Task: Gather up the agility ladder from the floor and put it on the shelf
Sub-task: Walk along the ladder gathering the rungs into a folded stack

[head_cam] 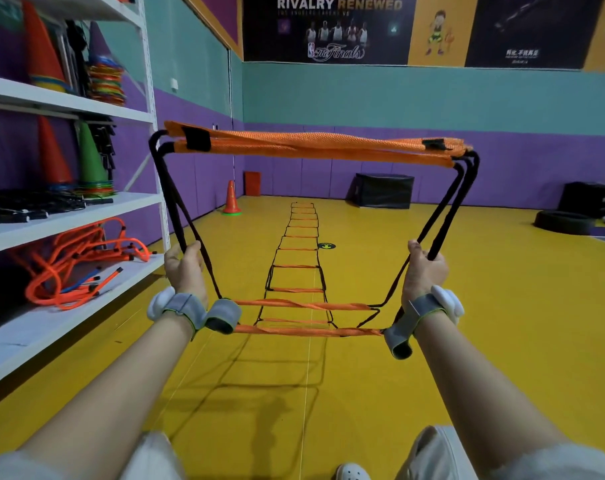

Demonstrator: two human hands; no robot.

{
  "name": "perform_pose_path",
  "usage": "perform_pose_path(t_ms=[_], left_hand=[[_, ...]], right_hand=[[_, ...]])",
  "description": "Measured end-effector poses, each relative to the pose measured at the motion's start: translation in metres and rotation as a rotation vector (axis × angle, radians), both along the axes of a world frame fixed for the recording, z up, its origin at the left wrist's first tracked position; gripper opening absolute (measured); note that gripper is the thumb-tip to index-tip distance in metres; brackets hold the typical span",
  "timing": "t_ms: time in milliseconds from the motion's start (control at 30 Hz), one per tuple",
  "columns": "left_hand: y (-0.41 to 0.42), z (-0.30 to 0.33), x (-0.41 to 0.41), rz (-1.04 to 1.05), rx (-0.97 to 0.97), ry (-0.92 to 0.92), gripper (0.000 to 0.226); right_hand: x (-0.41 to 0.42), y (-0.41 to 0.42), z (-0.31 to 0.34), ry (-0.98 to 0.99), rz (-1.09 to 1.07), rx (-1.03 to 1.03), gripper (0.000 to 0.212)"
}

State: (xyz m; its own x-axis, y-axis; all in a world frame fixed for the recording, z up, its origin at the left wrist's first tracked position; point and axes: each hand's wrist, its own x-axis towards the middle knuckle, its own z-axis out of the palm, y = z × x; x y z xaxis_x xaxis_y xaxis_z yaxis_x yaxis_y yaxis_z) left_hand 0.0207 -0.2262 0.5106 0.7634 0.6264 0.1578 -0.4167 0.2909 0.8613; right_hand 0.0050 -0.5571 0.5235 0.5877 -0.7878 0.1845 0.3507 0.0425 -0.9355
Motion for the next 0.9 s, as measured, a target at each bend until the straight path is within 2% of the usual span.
perform_pose_path(t_ms=[67, 167, 267, 433, 500, 533, 567, 633, 667, 767, 900], left_hand=[[0.001, -0.017, 0.013, -0.02, 0.044, 0.037, 0.035], [-0.001, -0.03, 0.017, -0.059, 0.089, 0.031, 0.053], [0.0, -0.043, 0.029, -0.095, 0.099, 0.064, 0.053], [0.002, -0.07, 0.052, -0.072, 0.114, 0.217, 0.056], [0.002, -0.081, 0.056, -0.055, 0.118, 0.241, 0.057], [0.003, -0.085, 0.057, -0.049, 0.121, 0.24, 0.054], [0.003, -0.087, 0.057, -0.037, 0.12, 0.222, 0.044], [0.003, -0.095, 0.064, -0.023, 0.123, 0.223, 0.013], [0.004, -0.1, 0.068, -0.016, 0.127, 0.23, 0.02], [0.003, -0.107, 0.071, -0.029, 0.172, 0.253, 0.011], [-0.002, -0.124, 0.082, 0.015, 0.355, 0.364, 0.025]], right_hand=[[0.01, -0.001, -0.015, 0.033, -0.016, 0.0, 0.043], [0.02, -0.002, -0.031, 0.082, -0.025, 0.019, 0.031], [0.028, -0.002, -0.044, 0.124, -0.037, 0.045, 0.025], [0.045, -0.005, -0.071, 0.167, 0.017, -0.005, 0.049], [0.05, -0.007, -0.081, 0.19, 0.041, -0.044, 0.041], [0.05, -0.007, -0.085, 0.202, 0.054, -0.063, 0.035], [0.052, -0.008, -0.089, 0.211, 0.052, -0.079, 0.037], [0.058, -0.01, -0.098, 0.261, 0.058, -0.095, 0.04], [0.062, -0.012, -0.101, 0.284, 0.083, -0.084, 0.038], [0.07, -0.015, -0.109, 0.356, 0.092, -0.072, 0.038], [0.078, -0.014, -0.121, 0.441, 0.055, -0.132, 0.054]])
